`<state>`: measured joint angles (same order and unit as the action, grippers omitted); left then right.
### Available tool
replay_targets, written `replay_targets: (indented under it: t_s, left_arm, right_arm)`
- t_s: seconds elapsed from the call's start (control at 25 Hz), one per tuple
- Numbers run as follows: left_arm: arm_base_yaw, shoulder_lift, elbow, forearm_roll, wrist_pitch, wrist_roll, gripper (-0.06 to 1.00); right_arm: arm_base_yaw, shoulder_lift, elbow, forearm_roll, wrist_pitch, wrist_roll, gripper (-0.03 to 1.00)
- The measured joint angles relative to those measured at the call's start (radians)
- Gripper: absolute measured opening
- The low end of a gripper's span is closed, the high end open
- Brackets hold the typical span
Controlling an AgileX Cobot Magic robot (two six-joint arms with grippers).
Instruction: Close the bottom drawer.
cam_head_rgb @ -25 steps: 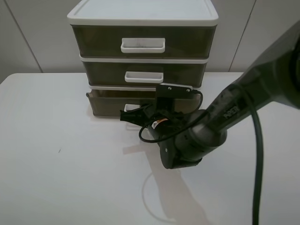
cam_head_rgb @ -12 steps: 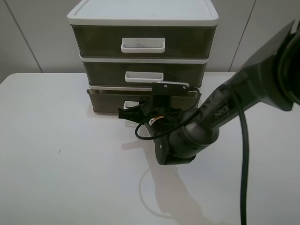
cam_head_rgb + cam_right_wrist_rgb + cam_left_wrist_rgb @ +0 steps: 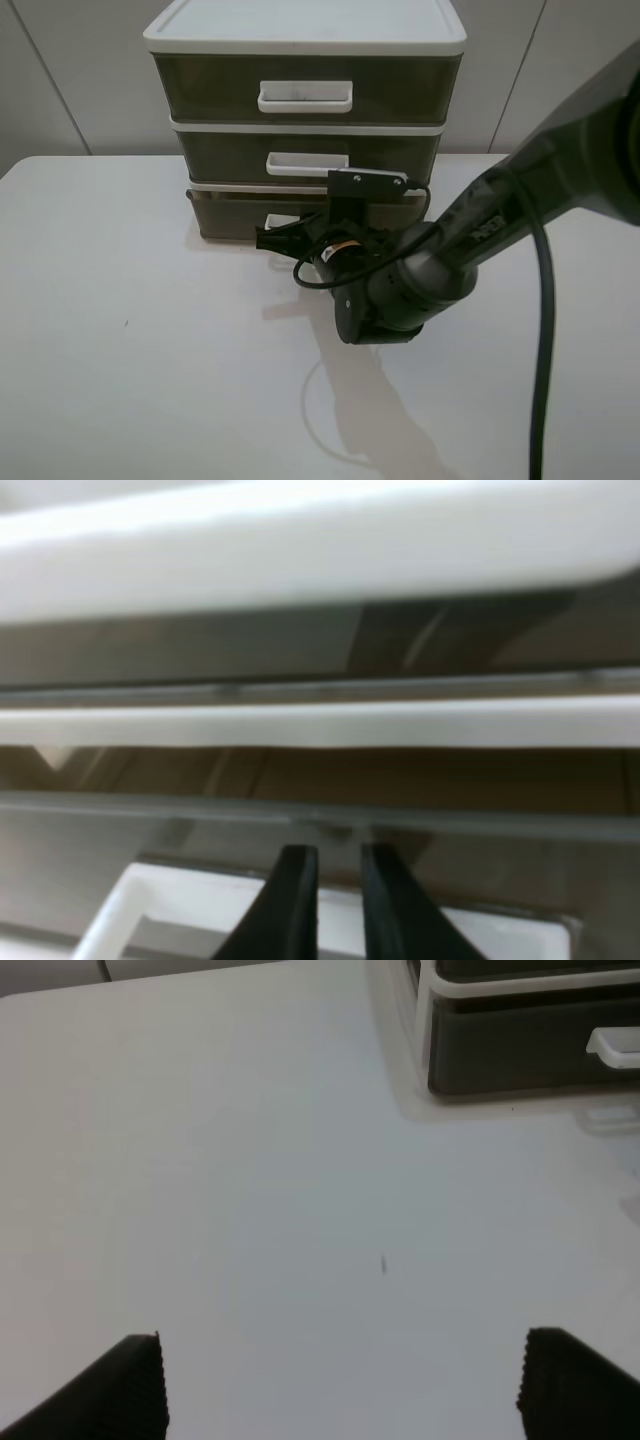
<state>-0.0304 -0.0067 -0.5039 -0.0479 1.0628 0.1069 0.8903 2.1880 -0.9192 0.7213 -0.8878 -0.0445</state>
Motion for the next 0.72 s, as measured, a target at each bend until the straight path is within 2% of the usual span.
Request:
replay_targets:
  t_s: [0.24, 0.48, 0.6, 0.72]
  left_arm:
    - [0.000, 0.000, 0.000, 0.000, 0.000, 0.000, 0.72]
    - [0.000, 0.000, 0.000, 0.000, 0.000, 0.000, 0.72]
    - [0.000, 0.000, 0.000, 0.000, 0.000, 0.000, 0.72]
    - [0.000, 0.000, 0.000, 0.000, 0.000, 0.000, 0.72]
  right_arm:
    - [0.012, -0.158, 0.105, -0.032, 0.138, -0.002, 0.02]
    - [0.012, -0.383, 0.235, -0.143, 0.380, -0.034, 0.05]
    - [-0.013, -0.497, 0.295, -0.193, 0.465, -0.046, 0.22]
    - [-0.086, -0.611, 0.341, -0.199, 0.566, -0.049, 0.53]
